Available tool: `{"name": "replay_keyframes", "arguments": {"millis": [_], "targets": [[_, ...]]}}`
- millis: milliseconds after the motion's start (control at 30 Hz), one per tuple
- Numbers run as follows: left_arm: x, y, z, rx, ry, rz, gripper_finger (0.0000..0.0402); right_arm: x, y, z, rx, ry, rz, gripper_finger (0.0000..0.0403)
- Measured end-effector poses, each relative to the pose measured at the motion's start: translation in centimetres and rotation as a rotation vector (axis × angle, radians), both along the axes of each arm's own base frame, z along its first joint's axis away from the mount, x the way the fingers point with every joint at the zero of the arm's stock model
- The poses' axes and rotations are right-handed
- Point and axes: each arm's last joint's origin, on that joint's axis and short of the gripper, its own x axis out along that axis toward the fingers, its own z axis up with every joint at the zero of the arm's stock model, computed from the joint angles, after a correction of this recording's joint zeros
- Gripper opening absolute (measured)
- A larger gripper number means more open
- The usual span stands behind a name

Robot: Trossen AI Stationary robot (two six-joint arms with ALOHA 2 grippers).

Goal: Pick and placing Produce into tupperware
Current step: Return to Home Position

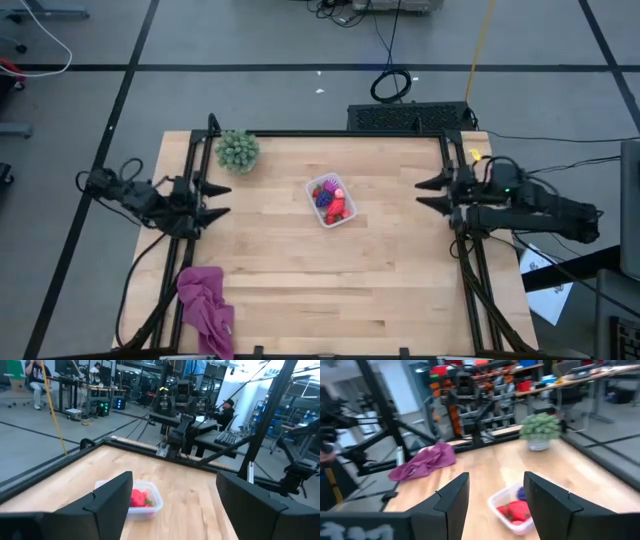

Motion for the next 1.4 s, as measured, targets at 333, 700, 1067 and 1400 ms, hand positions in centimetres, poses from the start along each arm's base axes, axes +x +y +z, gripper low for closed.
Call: {"name": "replay_keyframes", "arguments": {"millis": [333, 700, 1067, 1400], "targets": [[1.2, 0.4, -2.0, 0.026, -0.016, 0.153, 0.0294, 1.1, -0.1, -1.9, 0.009, -0.029, 0.042, 0.018], [1.5, 1.1, -2.2, 0.043, -0.02, 0.168, 0.0294, 1.0, -0.6, -2.0, -0.026, -0.02, -0.007, 0.018], [2.7, 1.3, -4.8, 0.045, -0.02, 0.086, 0.0294, 2.4, -0.7, -6.1, -0.016, -0.034, 0.069, 0.018], [2.7, 1.4, -5.9, 0.042, 0.086, 0.064, 0.0294, 2.7, -1.4, -8.4, -0.043, -0.041, 0.023, 0.018]]}}
